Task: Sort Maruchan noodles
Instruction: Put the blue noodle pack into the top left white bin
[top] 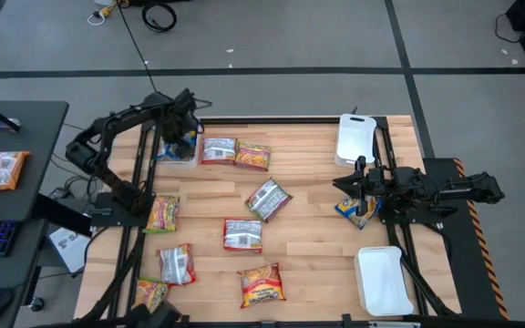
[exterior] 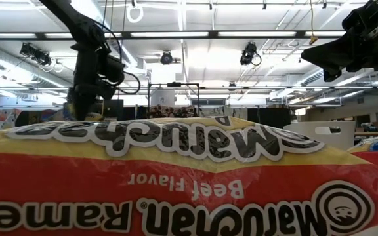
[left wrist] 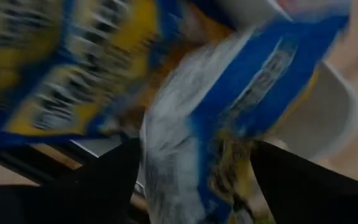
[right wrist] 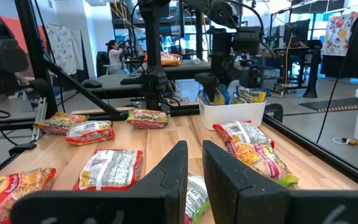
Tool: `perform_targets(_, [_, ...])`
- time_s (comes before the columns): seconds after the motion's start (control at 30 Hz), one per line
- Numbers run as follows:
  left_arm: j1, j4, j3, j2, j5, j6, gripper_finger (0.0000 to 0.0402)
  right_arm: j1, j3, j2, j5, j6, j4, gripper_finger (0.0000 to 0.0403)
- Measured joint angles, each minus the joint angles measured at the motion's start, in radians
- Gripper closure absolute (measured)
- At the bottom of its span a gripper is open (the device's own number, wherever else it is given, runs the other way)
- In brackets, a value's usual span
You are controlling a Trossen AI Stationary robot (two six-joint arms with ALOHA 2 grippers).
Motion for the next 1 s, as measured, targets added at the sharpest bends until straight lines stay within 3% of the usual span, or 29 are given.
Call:
perform_targets(0.23, [-0.081, -0.011, 0.000, -0.003, -0.028, 0.066, 0.0162, 0.000, 0.000, 0.000, 0.000, 0.000, 0.000, 0.0347])
perform_targets(0.57, [-0.137, 0.041, 0.000, -0.004, -0.026, 0.177, 0.0383, 0.000, 0.000, 0.000, 0.000, 0.000, 0.000, 0.0347])
perform_targets(0.73, [-0.128, 0.023, -0.002, -0.016, -0.004, 0.229, 0.0386, 0.000, 0.000, 0.000, 0.000, 0.000, 0.000, 0.0347])
perform_targets(1.0, [0.005, 0.250, -0.002, -0.085, 0.336, 0.221, 0.0393, 0.000, 0.000, 0.000, 0.000, 0.000, 0.000, 0.0347])
